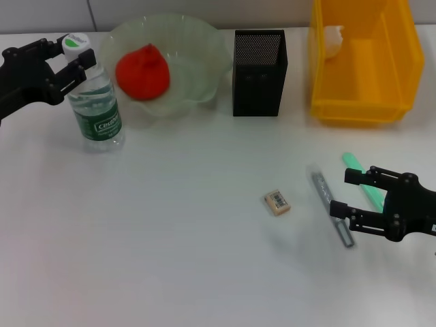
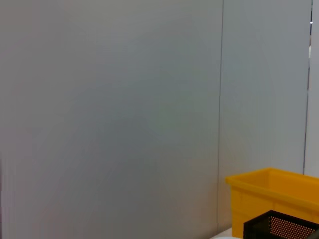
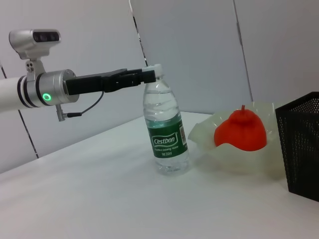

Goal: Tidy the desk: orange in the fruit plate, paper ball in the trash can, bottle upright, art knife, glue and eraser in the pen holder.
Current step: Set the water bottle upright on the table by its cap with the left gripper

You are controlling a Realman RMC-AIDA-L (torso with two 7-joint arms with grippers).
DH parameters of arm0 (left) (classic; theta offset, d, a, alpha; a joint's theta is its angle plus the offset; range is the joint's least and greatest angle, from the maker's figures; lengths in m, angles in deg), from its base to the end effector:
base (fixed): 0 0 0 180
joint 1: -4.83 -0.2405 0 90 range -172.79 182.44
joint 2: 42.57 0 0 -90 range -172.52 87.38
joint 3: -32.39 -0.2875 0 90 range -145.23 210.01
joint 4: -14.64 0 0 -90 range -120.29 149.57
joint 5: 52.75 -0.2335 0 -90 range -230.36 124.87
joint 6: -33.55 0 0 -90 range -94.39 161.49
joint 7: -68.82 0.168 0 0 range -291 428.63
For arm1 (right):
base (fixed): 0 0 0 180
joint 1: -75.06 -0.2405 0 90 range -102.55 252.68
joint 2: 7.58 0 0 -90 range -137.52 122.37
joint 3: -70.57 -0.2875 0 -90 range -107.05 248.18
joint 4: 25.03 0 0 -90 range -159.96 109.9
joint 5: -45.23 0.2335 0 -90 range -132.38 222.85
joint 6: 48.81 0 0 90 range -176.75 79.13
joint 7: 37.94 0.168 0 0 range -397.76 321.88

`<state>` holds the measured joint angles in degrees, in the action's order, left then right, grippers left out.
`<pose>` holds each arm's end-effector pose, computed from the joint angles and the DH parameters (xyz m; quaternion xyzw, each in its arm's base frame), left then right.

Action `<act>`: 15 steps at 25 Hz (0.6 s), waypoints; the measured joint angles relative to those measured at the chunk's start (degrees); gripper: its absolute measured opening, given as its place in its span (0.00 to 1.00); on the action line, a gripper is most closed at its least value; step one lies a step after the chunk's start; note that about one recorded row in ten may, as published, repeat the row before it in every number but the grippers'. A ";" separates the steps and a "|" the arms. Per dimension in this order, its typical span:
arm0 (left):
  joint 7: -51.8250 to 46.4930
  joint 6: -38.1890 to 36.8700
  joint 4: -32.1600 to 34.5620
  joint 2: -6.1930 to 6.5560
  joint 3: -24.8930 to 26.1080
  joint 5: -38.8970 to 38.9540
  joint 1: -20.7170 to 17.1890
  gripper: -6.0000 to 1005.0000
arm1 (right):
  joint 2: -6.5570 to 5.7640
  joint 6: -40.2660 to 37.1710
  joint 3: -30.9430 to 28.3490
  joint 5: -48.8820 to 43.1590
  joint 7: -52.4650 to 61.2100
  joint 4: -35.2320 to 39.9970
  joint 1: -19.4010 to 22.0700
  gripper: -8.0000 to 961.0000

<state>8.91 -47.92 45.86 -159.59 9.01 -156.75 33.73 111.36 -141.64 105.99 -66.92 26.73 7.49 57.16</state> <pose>-0.3331 0.3980 0.0245 -0.8655 -0.1726 -0.3046 0.3583 0.3588 0.2902 -0.0375 -0.9183 0.2301 0.2690 0.1773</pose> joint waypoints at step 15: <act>1.17 4.50 -1.19 -1.00 0.00 2.77 -0.34 0.45 | -0.03 0.35 0.08 0.00 0.16 0.00 -0.12 0.72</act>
<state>10.08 -43.42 44.67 -160.59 9.01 -153.97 33.39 111.33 -141.29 106.08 -66.92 26.89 7.49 57.04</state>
